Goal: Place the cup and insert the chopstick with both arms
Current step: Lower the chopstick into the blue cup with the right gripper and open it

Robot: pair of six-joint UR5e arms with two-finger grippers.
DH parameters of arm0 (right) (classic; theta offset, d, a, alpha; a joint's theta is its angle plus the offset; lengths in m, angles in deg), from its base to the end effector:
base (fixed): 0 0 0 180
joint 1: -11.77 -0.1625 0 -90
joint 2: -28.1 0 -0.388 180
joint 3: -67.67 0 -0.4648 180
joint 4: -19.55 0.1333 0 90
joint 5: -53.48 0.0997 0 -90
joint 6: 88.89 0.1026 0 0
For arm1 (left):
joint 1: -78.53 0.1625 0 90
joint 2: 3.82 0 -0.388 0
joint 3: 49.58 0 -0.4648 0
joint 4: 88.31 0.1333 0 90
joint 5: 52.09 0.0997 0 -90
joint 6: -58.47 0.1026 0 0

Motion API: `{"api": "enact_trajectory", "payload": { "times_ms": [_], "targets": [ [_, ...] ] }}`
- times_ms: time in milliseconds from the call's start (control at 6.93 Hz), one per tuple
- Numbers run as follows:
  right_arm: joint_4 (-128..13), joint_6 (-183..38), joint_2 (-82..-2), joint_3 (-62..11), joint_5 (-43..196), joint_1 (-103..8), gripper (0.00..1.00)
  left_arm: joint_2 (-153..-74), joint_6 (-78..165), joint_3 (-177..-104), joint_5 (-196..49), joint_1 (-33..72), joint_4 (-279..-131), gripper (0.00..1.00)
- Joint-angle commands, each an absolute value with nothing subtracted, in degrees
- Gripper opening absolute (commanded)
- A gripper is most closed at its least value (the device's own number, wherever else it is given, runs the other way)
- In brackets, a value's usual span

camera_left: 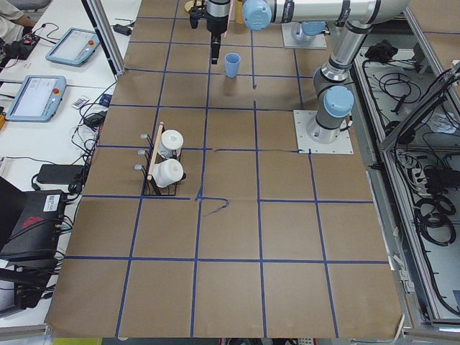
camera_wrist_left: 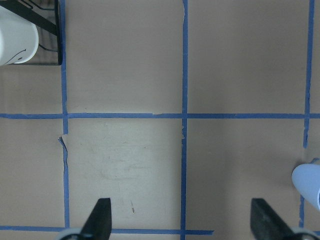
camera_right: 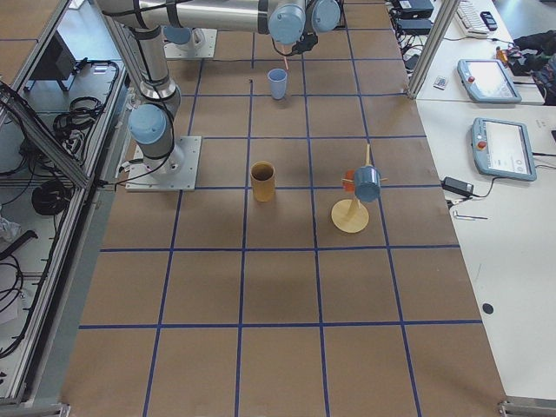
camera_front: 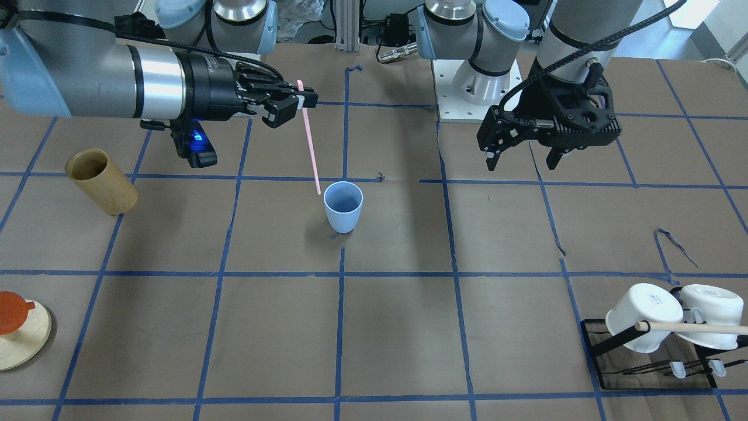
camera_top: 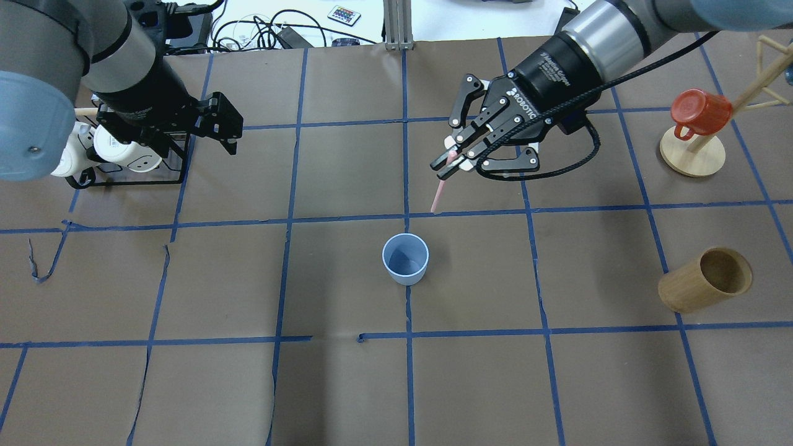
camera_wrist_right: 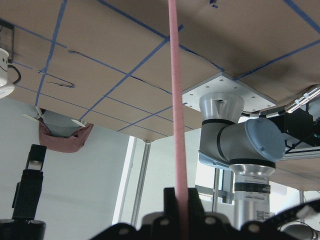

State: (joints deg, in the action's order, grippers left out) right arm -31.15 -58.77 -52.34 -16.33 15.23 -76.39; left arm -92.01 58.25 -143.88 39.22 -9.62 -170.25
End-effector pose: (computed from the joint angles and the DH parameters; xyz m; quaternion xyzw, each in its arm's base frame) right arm 0.1958 -0.5648 0.4019 0.3839 0.7613 0.4180 0.3136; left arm -0.1128 -0.5652 0.4377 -0.0186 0.9986 -0.0484 0.0121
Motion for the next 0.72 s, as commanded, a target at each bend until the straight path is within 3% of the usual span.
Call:
{"api": "enact_trajectory", "payload": {
  "times_ms": [0,577],
  "targets": [
    [-32.6,-55.7,-50.1,-17.2,17.4,-78.1,0.02,-92.6,57.5,-143.5,39.1,-9.6,-169.5,0.97],
    [-33.4,-55.8,-49.1,-21.6,19.1,-79.1,0.02,-92.4,57.6,-143.8,38.9,-9.6,-168.7,1.00]
  ]
}}
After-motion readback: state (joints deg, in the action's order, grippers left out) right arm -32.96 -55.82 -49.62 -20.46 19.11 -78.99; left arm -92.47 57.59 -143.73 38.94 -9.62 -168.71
